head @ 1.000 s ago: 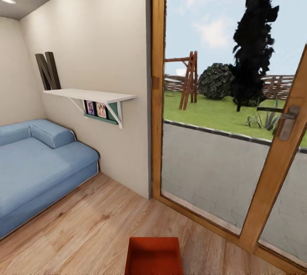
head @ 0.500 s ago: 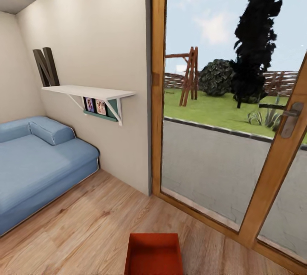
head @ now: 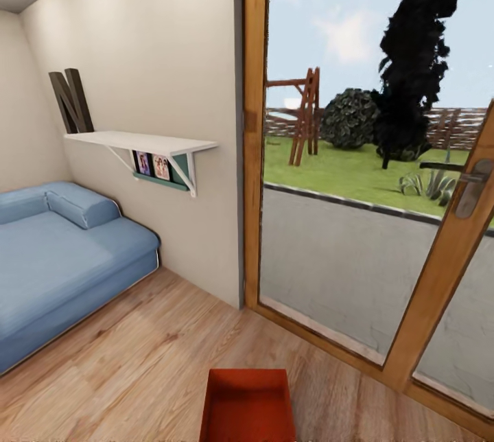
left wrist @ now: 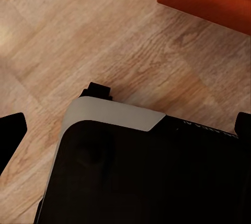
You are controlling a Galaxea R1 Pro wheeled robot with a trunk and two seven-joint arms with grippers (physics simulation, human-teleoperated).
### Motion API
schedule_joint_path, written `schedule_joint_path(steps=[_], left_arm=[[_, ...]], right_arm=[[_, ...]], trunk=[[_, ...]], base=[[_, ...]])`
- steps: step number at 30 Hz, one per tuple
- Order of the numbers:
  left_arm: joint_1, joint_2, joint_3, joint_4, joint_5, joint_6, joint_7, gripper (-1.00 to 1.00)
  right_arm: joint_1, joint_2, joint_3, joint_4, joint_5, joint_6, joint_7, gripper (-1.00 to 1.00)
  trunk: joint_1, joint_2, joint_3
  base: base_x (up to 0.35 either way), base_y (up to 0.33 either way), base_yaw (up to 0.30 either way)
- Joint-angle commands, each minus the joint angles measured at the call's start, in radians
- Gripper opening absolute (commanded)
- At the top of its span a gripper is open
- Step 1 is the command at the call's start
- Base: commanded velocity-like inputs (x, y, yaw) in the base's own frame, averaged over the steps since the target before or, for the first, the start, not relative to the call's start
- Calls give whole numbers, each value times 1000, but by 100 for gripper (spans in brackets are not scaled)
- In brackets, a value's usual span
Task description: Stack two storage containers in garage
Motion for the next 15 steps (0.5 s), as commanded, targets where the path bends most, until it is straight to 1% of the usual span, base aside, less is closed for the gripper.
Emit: schedule_joint_path(steps=[1,15], left_arm=[[-1,0,-9,0,7,-3,3,100],[-1,0,-9,0,7,-3,3,100]], right_arm=[[-1,1,9,3,-10,-6,-2,100],[-1,0,4,3,-9,-6,-2,100]], trunk=[[0,-1,-3],[0,-1,-26]], base=[[0,0,0],[0,0,0]])
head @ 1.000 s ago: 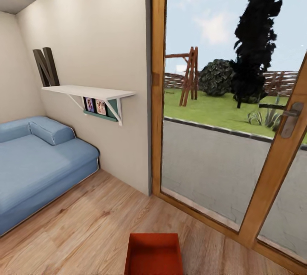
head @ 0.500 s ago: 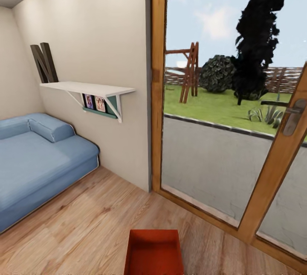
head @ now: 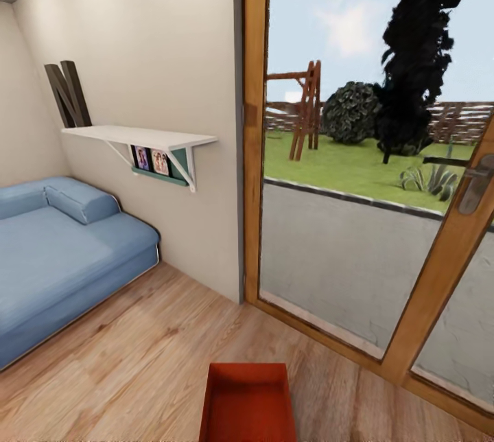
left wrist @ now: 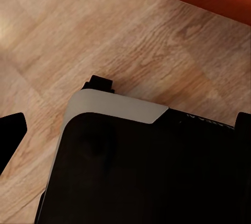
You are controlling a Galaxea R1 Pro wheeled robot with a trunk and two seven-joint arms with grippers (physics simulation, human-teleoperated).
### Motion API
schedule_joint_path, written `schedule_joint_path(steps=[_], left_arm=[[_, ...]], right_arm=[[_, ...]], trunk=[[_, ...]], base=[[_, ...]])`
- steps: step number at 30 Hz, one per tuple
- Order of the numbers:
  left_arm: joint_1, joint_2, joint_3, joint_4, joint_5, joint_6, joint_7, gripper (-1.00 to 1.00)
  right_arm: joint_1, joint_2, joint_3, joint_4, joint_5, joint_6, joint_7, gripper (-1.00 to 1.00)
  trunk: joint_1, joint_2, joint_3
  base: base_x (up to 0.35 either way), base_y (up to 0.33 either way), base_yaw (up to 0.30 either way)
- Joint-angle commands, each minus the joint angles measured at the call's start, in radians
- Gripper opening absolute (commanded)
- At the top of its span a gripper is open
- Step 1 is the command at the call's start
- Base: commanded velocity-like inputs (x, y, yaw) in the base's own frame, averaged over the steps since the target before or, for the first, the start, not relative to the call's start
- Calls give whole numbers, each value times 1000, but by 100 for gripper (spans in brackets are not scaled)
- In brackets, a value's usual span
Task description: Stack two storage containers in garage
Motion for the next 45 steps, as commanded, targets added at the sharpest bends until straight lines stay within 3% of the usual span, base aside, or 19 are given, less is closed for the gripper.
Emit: schedule_joint_path(steps=[1,45], left_arm=[[-1,0,-9,0,7,-3,3,100],[-1,0,-9,0,7,-3,3,100]], right_arm=[[-1,0,8,3,-10,-6,-2,100],[-1,-3,10,3,-10,-4,0,100]], trunk=[[0,-1,-3],[0,-1,-75]], base=[[0,0,0],[0,0,0]])
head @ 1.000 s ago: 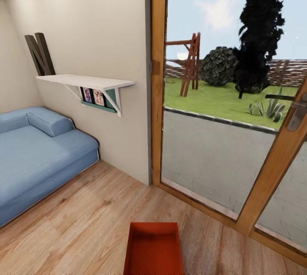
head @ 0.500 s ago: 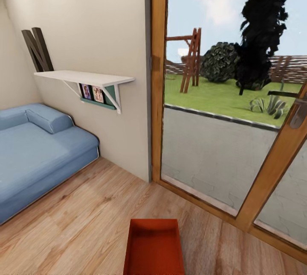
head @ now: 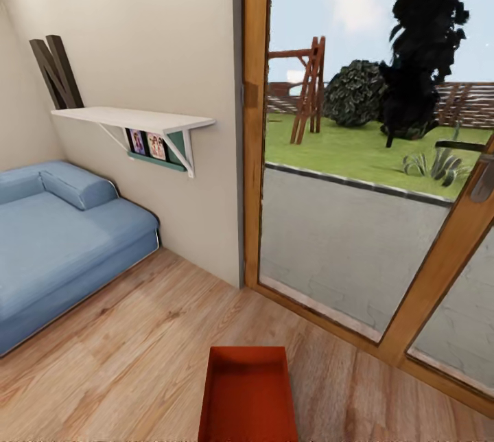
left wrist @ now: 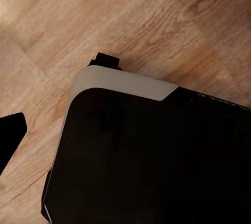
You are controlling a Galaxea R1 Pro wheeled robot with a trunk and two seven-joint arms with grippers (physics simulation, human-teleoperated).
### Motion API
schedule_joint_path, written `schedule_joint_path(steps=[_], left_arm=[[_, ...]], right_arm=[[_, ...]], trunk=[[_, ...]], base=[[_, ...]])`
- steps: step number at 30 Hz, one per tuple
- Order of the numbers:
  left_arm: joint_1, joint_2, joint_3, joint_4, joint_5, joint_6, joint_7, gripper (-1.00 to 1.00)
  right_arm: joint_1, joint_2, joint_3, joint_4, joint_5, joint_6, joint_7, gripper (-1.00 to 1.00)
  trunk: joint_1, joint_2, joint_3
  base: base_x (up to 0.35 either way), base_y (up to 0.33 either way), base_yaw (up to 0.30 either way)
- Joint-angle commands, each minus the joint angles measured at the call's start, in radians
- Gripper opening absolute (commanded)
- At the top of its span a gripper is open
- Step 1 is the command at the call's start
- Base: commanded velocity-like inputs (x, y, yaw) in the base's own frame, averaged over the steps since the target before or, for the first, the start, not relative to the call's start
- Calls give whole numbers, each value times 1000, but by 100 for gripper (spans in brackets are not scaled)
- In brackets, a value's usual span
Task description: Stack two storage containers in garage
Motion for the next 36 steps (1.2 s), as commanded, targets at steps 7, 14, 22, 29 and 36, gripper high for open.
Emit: schedule_joint_path(steps=[7,14,22,29,36], left_arm=[[-1,0,-9,0,7,-3,3,100],[-1,0,-9,0,7,-3,3,100],[-1,0,-9,0,7,-3,3,100],[-1,0,-9,0,7,-3,3,100],[-1,0,-9,0,7,-3,3,100]], right_arm=[[-1,1,10,3,-9,-6,-1,100],[-1,0,9,3,-9,-7,-1,100],[-1,1,10,3,-9,-7,-1,100],[-1,2,11,3,-9,-7,-5,100],[-1,0,12,3,-10,-7,-5,100]], trunk=[[0,-1,-13],[0,-1,-24],[0,-1,-37],[0,-1,-49],[0,-1,-60]], base=[[0,0,0],[0,0,0],[0,0,0],[0,0,0],[0,0,0]])
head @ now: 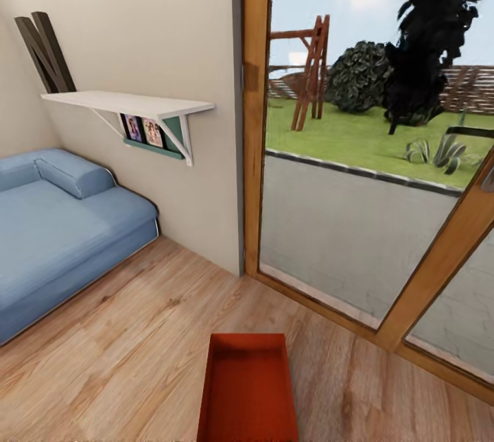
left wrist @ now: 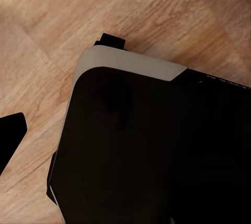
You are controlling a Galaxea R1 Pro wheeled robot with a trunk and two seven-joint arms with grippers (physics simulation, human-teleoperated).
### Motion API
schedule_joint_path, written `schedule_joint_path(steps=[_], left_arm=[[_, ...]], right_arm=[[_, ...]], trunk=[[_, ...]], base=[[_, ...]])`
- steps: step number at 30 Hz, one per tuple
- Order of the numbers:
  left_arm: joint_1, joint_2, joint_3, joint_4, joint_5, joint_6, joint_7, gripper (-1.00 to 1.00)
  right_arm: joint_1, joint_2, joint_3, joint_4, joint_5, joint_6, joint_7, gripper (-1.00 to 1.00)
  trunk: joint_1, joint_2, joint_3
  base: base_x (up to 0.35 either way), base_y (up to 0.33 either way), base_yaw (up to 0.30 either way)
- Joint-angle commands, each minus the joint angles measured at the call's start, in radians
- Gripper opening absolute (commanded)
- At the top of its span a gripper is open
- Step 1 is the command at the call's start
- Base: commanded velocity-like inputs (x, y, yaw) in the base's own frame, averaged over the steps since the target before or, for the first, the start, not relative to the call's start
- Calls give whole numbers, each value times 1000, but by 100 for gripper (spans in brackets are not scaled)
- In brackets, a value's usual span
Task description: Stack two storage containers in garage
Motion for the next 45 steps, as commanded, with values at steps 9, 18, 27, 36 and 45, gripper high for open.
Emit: schedule_joint_path(steps=[9,18,27,36,45], left_arm=[[-1,0,-9,0,7,-3,3,100],[-1,0,-9,0,7,-3,3,100],[-1,0,-9,0,7,-3,3,100],[-1,0,-9,0,7,-3,3,100],[-1,0,-9,0,7,-3,3,100]], right_arm=[[-1,1,10,3,-9,-6,-2,100],[-1,-1,10,3,-9,-6,0,100],[-1,0,11,3,-9,-6,0,100],[-1,-3,12,3,-9,-6,0,100],[-1,-3,12,3,-9,-6,-1,100]], trunk=[[0,-1,-16],[0,-1,-31],[0,-1,-45],[0,-1,-60],[0,-1,-75]], base=[[0,0,0],[0,0,0],[0,0,0],[0,0,0],[0,0,0]])
